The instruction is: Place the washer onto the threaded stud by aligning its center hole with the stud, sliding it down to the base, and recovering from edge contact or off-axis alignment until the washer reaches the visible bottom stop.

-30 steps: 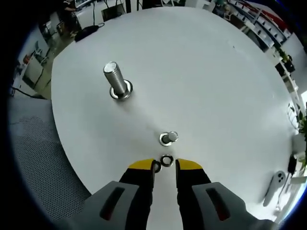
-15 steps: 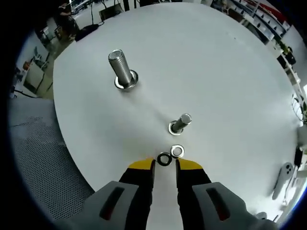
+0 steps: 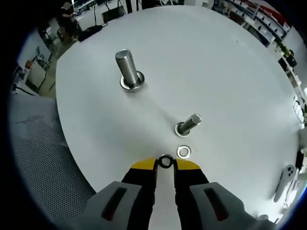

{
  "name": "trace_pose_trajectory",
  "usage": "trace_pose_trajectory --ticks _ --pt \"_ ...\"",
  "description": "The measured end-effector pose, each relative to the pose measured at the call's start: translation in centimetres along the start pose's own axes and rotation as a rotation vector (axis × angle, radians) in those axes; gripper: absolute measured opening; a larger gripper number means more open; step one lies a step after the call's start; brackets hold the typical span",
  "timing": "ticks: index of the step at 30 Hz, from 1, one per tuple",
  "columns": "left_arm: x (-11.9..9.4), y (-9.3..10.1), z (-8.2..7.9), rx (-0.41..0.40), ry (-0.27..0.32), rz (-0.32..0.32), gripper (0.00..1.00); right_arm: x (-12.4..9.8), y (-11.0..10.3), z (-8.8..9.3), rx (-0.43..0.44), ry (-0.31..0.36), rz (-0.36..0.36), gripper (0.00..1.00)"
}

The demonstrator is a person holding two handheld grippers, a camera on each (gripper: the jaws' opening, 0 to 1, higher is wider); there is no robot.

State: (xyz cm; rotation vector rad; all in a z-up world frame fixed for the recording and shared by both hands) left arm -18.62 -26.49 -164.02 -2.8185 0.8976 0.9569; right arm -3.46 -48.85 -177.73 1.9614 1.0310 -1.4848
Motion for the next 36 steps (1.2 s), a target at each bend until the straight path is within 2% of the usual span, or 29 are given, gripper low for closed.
trace_pose_trajectory --ticks 3,7,11,16,25,36 --pt "0.0 0.0 0.0 0.004 -0.001 -0.002 0.16 0.0 -0.5 0.2 -0.066 -0.010 -0.009 0.16" --pt "0.0 -0.1 0.0 0.005 -0.004 -0.005 0.16 0.0 -0.9 0.4 -0.095 -0.013 -0.019 0.16" --pt "0.0 0.0 0.0 0.008 -0.006 -0.003 0.16 0.0 -0.4 0.3 -0.045 -0.013 -0.052 0.16" --pt "0.0 -0.1 0.0 0.005 -0.006 -0.006 0.16 0.2 -0.8 -0.4 -0.102 -0.085 -0.050 0.16" --pt "0.0 -0.1 0.0 0.006 -0.006 -0.009 0.16 0.1 -0.4 -0.6 -0.103 -0.105 -0.077 0.14" --pt "0.1 -0.1 0.0 0.008 0.001 -0.006 0.15 0.5 -1.4 -1.2 -0.146 -0.183 -0.009 0.14"
Point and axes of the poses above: the point that each gripper's makers call its tool centre point, and the gripper's own axes: x roughly forward along the fingers, y roughly to its right, z roughly out of its underside, the point moved 8 cm from there along -x, roughly backward along the fingers, and after that the axes turned 7 degrees about -z, right-handed, at the moved point
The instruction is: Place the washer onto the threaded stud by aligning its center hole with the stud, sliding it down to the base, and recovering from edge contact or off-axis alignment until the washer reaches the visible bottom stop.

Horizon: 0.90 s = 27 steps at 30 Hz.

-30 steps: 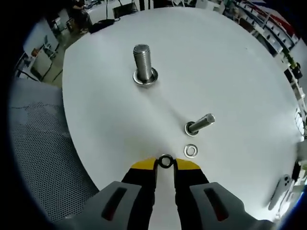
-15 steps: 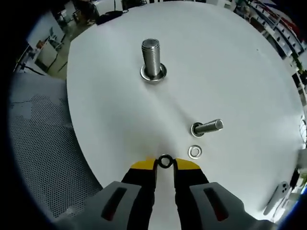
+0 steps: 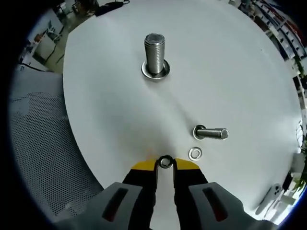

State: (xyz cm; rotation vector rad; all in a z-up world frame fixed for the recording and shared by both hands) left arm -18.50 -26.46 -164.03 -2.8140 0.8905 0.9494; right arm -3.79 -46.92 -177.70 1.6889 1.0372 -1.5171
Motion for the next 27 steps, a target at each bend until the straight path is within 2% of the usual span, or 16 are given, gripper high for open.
trace_pose_trajectory --ticks 8,11,15,22,27 --pt "-0.1 -0.1 0.0 -0.006 0.004 -0.001 0.15 -0.2 -0.2 0.7 -0.031 0.050 0.050 0.14" --pt "-0.1 0.0 0.0 -0.003 0.002 0.001 0.15 -0.3 -0.3 1.1 0.044 0.075 0.032 0.13" --pt "-0.1 0.0 0.0 -0.003 0.003 0.002 0.15 -0.5 -0.2 1.6 0.047 0.080 0.037 0.13" --pt "-0.1 0.0 0.0 -0.001 0.005 0.003 0.15 -2.7 1.5 1.1 0.138 0.178 0.056 0.13" --pt "-0.1 0.1 0.0 -0.001 0.003 0.003 0.15 -3.9 2.5 0.6 0.150 0.214 0.073 0.14"
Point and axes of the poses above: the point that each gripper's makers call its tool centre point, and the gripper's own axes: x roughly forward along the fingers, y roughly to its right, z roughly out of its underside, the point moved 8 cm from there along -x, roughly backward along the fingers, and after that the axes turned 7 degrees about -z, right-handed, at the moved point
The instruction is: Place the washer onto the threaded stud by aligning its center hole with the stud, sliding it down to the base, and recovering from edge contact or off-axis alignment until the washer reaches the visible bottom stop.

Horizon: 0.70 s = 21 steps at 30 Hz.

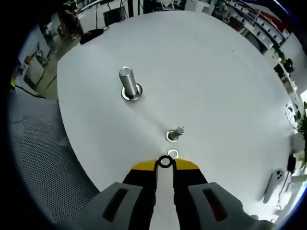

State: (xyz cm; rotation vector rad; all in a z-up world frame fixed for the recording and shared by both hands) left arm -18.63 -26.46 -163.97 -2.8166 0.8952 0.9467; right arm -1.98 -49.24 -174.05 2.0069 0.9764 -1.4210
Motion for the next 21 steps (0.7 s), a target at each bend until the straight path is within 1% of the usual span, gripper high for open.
trace_pose_trajectory --ticks 4,5,7,9,12,14,16,21 --pt "0.0 0.0 0.0 -0.001 -0.001 -0.002 0.15 -0.5 0.1 -0.5 0.002 0.022 -0.003 0.14" --pt "0.0 0.0 0.0 -0.001 -0.001 -0.002 0.15 -0.7 -0.1 -0.8 -0.005 0.029 -0.013 0.14" --pt "0.0 0.0 0.0 -0.004 0.001 -0.002 0.15 -1.1 -0.2 -1.4 -0.047 0.053 0.004 0.14" --pt "0.0 -0.1 0.0 -0.010 0.003 -0.006 0.15 -1.3 0.0 -1.7 -0.049 0.062 0.009 0.14" --pt "0.0 -0.1 -0.1 -0.009 0.006 -0.006 0.15 -1.3 0.3 -2.0 -0.041 0.067 0.015 0.14" --pt "0.0 -0.1 0.0 -0.006 0.005 -0.006 0.15 -1.3 0.2 -2.1 -0.030 0.063 0.003 0.14" --pt "0.0 -0.1 -0.1 -0.006 0.006 -0.004 0.15 -1.4 0.2 -2.2 -0.052 0.065 0.015 0.14" --pt "0.0 -0.1 -0.1 -0.007 0.007 -0.004 0.15 -1.4 0.3 -2.3 -0.056 0.063 0.027 0.14"
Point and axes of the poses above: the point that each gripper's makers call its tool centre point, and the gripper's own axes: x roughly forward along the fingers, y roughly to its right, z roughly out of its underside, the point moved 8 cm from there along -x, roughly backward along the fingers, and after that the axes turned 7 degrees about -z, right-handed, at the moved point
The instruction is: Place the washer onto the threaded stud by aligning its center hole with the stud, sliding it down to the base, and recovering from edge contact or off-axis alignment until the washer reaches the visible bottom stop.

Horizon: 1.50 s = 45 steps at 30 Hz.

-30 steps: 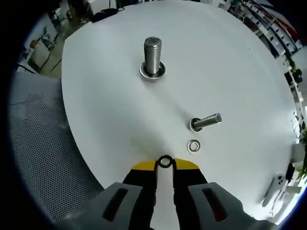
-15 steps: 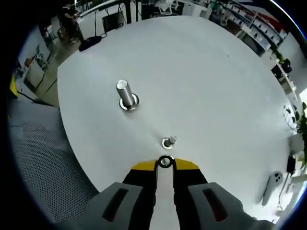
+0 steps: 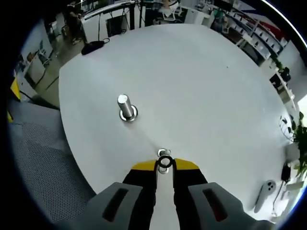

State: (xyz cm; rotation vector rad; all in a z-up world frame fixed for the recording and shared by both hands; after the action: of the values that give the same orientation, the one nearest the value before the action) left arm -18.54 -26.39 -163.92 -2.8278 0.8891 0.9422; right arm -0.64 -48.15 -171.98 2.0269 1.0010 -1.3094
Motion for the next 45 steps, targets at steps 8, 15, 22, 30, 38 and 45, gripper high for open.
trace_pose_trajectory --ticks 8,15,22,30,38,45 --pt "0.0 0.0 0.0 0.003 0.000 0.004 0.15 0.1 0.1 -1.0 -0.033 0.012 0.011 0.14" --pt "0.0 0.1 0.0 0.005 -0.001 0.006 0.15 0.2 0.2 -0.9 -0.035 -0.003 0.009 0.14" --pt "0.0 0.0 0.0 0.002 0.002 0.003 0.15 0.5 0.4 -1.0 -0.042 -0.006 0.002 0.14" --pt "0.1 0.0 0.0 0.003 -0.005 0.003 0.15 0.9 0.2 -1.1 -0.053 -0.034 -0.015 0.14" --pt "0.0 0.0 0.0 -0.002 -0.005 -0.001 0.15 2.0 0.5 -0.6 -0.067 -0.075 -0.028 0.14" --pt "0.1 0.0 0.2 0.000 -0.019 -0.001 0.15 2.9 0.4 -0.4 -0.081 -0.107 -0.037 0.14"
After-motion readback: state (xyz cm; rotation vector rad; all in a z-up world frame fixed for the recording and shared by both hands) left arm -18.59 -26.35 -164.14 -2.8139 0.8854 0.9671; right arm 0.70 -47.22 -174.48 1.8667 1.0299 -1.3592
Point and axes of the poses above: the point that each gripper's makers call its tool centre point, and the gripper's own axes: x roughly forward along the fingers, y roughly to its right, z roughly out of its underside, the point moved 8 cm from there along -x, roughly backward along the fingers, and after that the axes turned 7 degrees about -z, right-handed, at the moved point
